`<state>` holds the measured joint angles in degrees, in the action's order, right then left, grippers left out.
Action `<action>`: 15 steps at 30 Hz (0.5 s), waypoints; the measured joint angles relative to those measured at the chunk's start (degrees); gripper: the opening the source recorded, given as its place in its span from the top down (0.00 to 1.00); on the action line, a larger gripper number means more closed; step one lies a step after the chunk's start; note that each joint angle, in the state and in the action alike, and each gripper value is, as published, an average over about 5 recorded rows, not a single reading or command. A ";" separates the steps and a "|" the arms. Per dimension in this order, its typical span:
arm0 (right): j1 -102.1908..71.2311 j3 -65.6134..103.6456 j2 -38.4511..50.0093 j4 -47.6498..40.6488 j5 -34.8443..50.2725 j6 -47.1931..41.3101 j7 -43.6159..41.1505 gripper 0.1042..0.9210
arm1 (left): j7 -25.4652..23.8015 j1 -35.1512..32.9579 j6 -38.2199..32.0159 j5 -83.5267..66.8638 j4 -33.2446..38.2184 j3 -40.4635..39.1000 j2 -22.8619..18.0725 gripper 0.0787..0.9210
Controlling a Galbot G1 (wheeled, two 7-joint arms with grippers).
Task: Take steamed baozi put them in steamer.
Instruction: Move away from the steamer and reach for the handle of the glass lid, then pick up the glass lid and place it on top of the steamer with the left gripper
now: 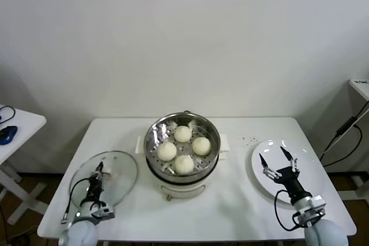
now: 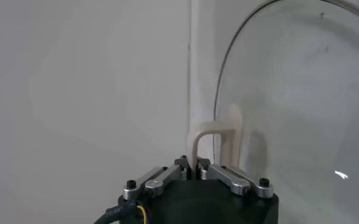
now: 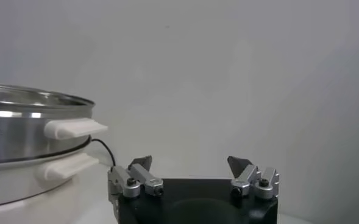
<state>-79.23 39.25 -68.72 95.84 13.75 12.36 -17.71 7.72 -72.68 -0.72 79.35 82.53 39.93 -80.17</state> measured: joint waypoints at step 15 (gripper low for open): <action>2.21 -2.16 3.49 -2.66 0.41 0.73 1.25 0.12 | -0.12 -5.67 7.87 -2.77 11.23 -0.50 0.28 0.91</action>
<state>-77.02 37.09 -65.23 93.18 14.16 13.08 -16.46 7.60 -78.35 7.15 76.58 93.76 39.44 -79.89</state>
